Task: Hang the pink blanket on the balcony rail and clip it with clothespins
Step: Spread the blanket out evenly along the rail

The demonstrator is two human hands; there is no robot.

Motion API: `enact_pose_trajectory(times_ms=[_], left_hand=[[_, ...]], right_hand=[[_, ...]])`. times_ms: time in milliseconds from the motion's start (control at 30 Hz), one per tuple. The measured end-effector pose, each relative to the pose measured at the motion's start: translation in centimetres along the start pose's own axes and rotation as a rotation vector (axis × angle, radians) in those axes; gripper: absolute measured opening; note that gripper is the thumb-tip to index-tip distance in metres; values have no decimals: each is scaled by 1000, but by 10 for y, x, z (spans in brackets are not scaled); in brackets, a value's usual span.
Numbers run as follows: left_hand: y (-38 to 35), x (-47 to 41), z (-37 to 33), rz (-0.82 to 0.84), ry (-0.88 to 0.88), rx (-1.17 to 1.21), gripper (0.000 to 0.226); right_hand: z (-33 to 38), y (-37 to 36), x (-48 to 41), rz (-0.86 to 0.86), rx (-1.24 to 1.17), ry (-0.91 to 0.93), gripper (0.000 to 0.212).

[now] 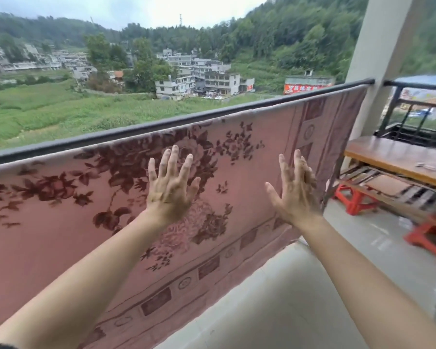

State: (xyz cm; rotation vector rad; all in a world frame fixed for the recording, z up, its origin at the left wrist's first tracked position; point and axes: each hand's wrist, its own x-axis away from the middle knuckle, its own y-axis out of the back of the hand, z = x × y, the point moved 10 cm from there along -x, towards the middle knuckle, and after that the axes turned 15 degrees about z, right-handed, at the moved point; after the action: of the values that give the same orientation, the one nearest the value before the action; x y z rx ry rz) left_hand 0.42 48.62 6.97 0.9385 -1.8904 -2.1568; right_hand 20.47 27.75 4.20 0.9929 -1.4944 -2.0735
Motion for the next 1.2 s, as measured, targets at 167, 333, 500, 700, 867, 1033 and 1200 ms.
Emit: enact_pose_trajectory(times_ms=[167,333,500,700,867,1033,1200], left_hand=[[-54,-82,-104,27,-161,39,65],[-108,-192,-209,50,-274,141,65],[-130,-300,-327,57,-414,139,64],[-160,-385,-474,117,-597,181,66],[-210,-441,-582,144,-697,164,64],[-261,-519,-662,168,-675,134,64],[-282,-611,-717,168,-587,120,65]], right_hand=[[-102,-20,-8,12,36,-123,87],[-216,-18,-61,47,137,-233,89],[-328,24,-108,2,198,-372,86],[-459,42,-122,-38,208,-557,89],[-575,19,-141,-17,199,-660,87],[-690,-2,-201,17,121,-681,88],[-785,-8,-286,80,95,-639,84]])
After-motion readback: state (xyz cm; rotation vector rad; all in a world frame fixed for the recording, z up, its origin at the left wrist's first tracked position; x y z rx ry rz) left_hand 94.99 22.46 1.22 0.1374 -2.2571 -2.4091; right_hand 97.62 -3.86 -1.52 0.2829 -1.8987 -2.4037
